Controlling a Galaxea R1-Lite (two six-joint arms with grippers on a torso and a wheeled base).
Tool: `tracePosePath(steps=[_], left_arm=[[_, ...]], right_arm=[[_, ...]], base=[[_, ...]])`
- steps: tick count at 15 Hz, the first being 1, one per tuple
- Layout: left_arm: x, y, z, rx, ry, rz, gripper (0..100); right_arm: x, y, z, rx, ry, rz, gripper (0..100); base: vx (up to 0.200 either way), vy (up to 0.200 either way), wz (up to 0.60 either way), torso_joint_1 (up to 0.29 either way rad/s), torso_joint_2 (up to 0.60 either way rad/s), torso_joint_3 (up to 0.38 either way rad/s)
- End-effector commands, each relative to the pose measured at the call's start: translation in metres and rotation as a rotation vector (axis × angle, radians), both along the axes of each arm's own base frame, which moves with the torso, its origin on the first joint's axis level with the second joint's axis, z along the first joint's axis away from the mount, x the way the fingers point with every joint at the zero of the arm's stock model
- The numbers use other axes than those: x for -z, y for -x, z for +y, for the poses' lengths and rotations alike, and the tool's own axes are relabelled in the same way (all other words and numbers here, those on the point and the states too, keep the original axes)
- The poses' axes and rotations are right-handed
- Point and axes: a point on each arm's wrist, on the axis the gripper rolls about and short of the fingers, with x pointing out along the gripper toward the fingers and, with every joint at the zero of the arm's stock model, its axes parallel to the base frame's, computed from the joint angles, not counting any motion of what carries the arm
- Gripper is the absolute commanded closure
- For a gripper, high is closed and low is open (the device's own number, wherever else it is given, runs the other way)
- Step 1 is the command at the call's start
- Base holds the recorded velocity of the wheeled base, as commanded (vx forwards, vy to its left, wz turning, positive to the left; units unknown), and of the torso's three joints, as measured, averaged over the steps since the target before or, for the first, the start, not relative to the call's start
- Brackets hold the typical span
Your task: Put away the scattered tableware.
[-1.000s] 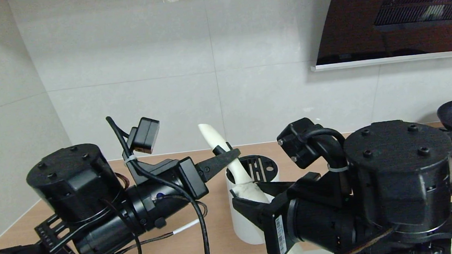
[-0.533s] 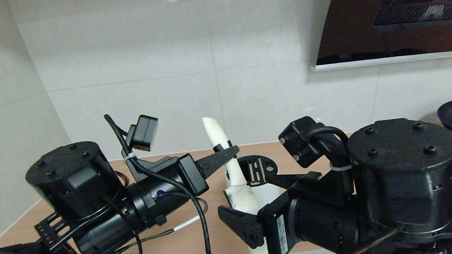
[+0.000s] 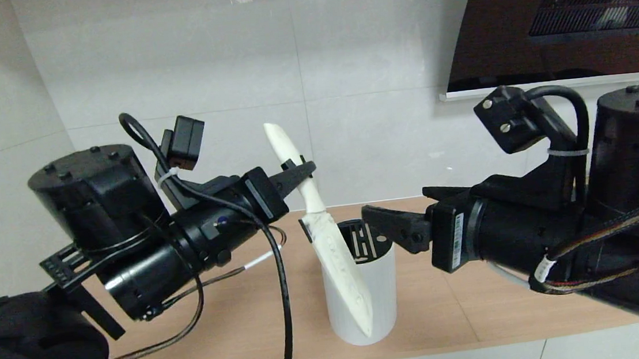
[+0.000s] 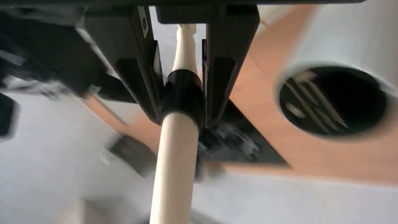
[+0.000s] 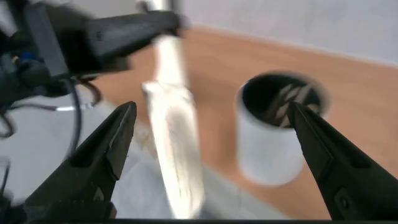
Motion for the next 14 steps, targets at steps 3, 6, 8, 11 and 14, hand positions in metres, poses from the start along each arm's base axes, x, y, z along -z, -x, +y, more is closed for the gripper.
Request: tracePosePath(steps=[3,6,8,11,14], left_arm=[[-0.033,-0.038,-0.016,-0.207,-0.055,-0.037,100],[-0.036,-0.048,-0.019,-0.340,-0.183,-0.088,100],[-0.031,-0.046,-0.025,-0.408,-0.235,-0.087,100],[-0.012,-0.050,-0.049,-0.492,-0.323,-0.102,100],[0.004,-0.066,-0.066,-0.661,-0.369,-0.178,100]], right_arm=[[-0.017,-0.001,-0.022,0.053,-0.046,-0.041,0],[-0.020,-0.004,-0.029,0.079,-0.036,-0.063,0],[-0.021,-0.003,-0.030,0.082,-0.037,-0.068,0],[-0.023,-0.002,-0.035,0.090,-0.031,-0.082,0],[-0.020,-0.004,-0.033,0.090,-0.022,-0.075,0]], base=[[0.000,0.000,0.00,0.000,0.00,0.000],[0.000,0.000,0.00,0.000,0.00,0.000],[0.000,0.000,0.00,0.000,0.00,0.000],[0.000,0.000,0.00,0.000,0.00,0.000],[0.000,0.000,0.00,0.000,0.00,0.000]])
